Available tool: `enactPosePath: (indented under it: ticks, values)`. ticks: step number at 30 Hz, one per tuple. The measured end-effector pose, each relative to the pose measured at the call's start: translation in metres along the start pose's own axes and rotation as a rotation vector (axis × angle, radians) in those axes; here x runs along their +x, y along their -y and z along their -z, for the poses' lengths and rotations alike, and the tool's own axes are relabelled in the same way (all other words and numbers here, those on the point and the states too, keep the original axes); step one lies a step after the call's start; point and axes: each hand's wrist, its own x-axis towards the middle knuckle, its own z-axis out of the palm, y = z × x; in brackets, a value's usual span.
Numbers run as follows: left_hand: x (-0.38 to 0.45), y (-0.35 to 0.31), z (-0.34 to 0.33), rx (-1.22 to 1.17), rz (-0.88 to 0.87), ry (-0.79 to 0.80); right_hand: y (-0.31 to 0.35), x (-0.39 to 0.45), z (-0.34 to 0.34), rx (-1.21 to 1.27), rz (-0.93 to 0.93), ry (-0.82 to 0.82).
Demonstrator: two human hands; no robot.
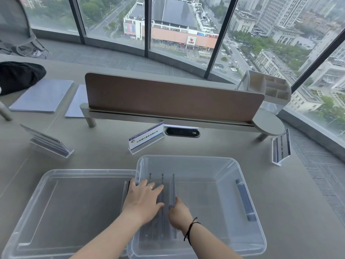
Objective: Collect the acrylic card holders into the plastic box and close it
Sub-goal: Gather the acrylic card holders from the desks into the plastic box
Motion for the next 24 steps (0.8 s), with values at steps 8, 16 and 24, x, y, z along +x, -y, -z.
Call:
enactPosePath:
  ticks: [8,16,24]
  values:
    - [0.001,-0.002,-0.001,0.027,0.003,-0.010,-0.007,0.006,-0.003,-0.055,-0.010,0.064]
    - [-0.001,-0.005,0.012,0.017,0.022,0.088,-0.029,0.017,0.026,0.085,0.036,0.228]
    - [0.011,0.007,0.055,-0.512,0.177,-0.189,0.007,0.050,0.144,-0.233,0.349,0.305]
